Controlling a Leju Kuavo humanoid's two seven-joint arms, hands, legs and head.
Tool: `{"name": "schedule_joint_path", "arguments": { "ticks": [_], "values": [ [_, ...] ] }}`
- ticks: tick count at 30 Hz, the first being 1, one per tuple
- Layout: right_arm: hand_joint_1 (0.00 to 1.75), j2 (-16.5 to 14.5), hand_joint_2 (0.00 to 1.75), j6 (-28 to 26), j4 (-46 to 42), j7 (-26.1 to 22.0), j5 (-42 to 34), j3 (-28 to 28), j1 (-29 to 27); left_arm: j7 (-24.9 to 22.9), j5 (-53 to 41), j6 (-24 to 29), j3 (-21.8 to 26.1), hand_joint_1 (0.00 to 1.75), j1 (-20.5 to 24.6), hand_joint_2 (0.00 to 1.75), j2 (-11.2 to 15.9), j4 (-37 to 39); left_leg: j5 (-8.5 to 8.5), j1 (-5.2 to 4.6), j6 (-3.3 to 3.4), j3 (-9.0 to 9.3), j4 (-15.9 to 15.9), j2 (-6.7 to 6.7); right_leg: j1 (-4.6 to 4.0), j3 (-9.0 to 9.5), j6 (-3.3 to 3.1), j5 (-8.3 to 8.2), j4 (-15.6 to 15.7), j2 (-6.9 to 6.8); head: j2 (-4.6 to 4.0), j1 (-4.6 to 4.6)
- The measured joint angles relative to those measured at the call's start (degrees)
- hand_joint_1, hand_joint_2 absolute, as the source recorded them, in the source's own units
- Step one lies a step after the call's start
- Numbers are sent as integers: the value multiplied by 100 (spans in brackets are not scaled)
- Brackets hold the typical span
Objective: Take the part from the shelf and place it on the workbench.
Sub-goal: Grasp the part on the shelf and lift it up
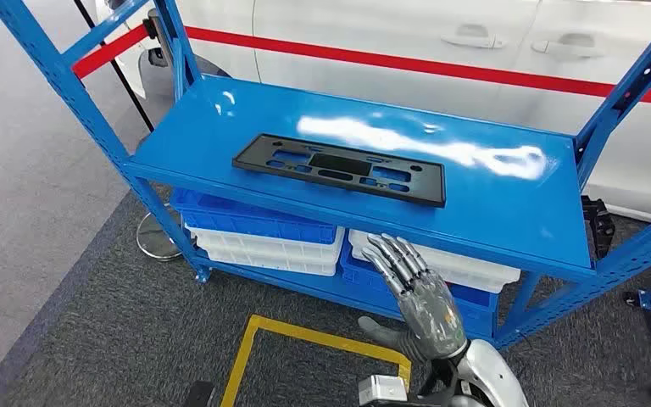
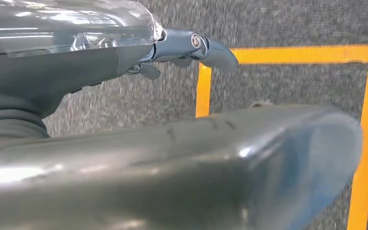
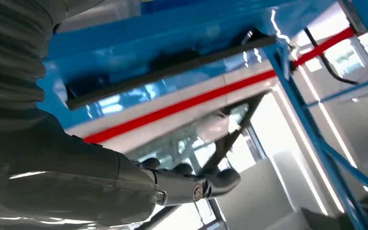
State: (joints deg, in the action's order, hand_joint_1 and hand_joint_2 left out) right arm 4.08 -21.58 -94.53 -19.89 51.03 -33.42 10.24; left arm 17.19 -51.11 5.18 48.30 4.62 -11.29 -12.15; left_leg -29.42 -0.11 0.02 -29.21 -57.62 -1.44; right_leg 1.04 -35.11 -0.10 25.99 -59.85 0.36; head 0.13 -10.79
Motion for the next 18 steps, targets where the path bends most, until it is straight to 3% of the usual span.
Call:
{"name": "schedule_joint_path", "arguments": {
  "ticks": [3,6,7,8,9,11,12,14,16,18],
  "values": [
    [0,-197,175,-9,273,145,111,-122,163,-14,-26,-23,0,0,10,0,-16,0,-166,16,-67,-92,-261,35,24,37,-70,13,25,-20,0,-1],
    [0,-459,175,-35,703,360,258,-259,366,-27,-30,-74,0,0,13,0,-31,1,-582,43,-145,-670,-1316,76,13,62,-127,42,29,-46,0,-2],
    [0,-529,175,-52,848,430,295,-288,414,-29,-30,-92,1,0,4,0,-33,2,-616,47,-154,-854,-1583,82,7,70,-136,53,29,-49,0,-2],
    [0,-598,175,-78,994,493,318,-306,460,-31,-31,-111,1,0,-7,0,-33,2,-533,48,-152,-949,-1657,87,3,85,-141,68,28,-50,0,-2],
    [0,-664,175,-114,1130,538,324,-317,512,-31,-32,-128,2,0,-16,0,-34,2,-336,48,-140,-935,-1505,91,0,111,-141,84,28,-46,-1,-1],
    [0,-789,175,-210,1386,576,276,-321,643,-29,-32,-152,5,0,-22,0,-33,2,156,42,-85,-676,-785,104,-3,178,-125,124,34,-41,-1,-1],
    [0,-842,175,-265,1504,569,227,-321,718,-29,-32,-157,7,0,-19,0,-33,2,294,23,-43,-542,-446,113,-9,202,-103,142,37,-38,-1,-2],
    [0,-924,175,-355,1702,536,132,-321,830,-28,-33,-163,10,0,-9,0,-33,2,330,-16,39,-421,-126,124,-18,217,-33,137,40,-41,0,-3],
    [0,-988,175,-411,1854,499,72,-321,889,-28,-33,-166,12,0,-19,0,-35,2,315,-13,109,-381,-38,114,-27,219,49,103,5,-49,0,-3],
    [0,-1042,175,-471,1984,462,34,-322,953,-28,-33,-161,14,0,-34,0,-40,2,314,12,175,-289,28,101,-28,142,102,185,-199,-48,0,1]
  ]
}}
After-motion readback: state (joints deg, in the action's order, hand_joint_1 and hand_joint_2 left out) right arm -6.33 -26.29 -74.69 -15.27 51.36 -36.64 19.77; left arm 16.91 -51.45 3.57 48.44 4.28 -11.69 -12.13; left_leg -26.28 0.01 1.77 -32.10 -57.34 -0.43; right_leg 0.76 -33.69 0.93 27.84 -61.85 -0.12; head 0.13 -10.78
